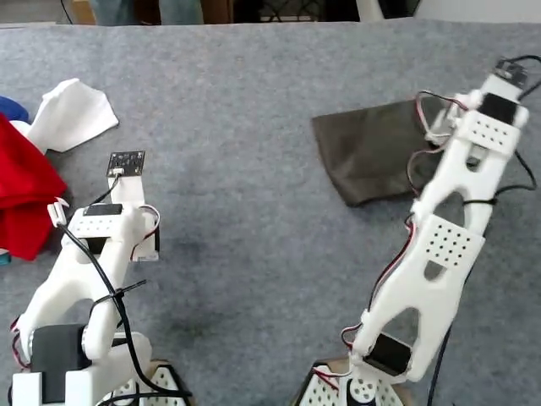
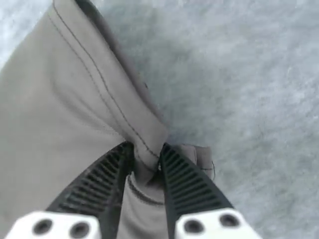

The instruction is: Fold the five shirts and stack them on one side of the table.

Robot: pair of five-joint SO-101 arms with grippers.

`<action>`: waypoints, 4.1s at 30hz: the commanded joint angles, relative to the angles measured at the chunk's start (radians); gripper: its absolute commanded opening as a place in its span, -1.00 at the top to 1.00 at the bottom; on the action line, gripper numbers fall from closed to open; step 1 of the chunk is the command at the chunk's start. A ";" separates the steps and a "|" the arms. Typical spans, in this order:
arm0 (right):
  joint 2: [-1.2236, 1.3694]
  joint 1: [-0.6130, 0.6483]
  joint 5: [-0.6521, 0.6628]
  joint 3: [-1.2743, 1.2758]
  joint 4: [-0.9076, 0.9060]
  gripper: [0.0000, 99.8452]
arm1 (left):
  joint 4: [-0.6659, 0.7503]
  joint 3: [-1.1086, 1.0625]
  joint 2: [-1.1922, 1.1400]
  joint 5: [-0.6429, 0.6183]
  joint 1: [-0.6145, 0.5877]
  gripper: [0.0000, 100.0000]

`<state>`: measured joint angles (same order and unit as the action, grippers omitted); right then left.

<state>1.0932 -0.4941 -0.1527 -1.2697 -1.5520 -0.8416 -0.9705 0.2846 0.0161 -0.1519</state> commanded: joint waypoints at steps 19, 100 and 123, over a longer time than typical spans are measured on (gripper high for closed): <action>0.002 0.031 0.017 -0.404 -0.209 0.12 | -0.746 0.854 0.046 0.180 -0.357 0.70; -0.684 1.046 -0.117 0.855 -0.219 0.97 | -0.327 0.136 0.209 -0.072 -0.650 0.37; -0.831 0.486 0.167 1.013 -0.150 0.97 | -0.233 0.081 0.210 -0.072 -0.481 0.37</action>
<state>0.2601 0.0092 0.0023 -0.2585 -1.7070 -1.0810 -0.8984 0.4887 -0.0514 -0.7334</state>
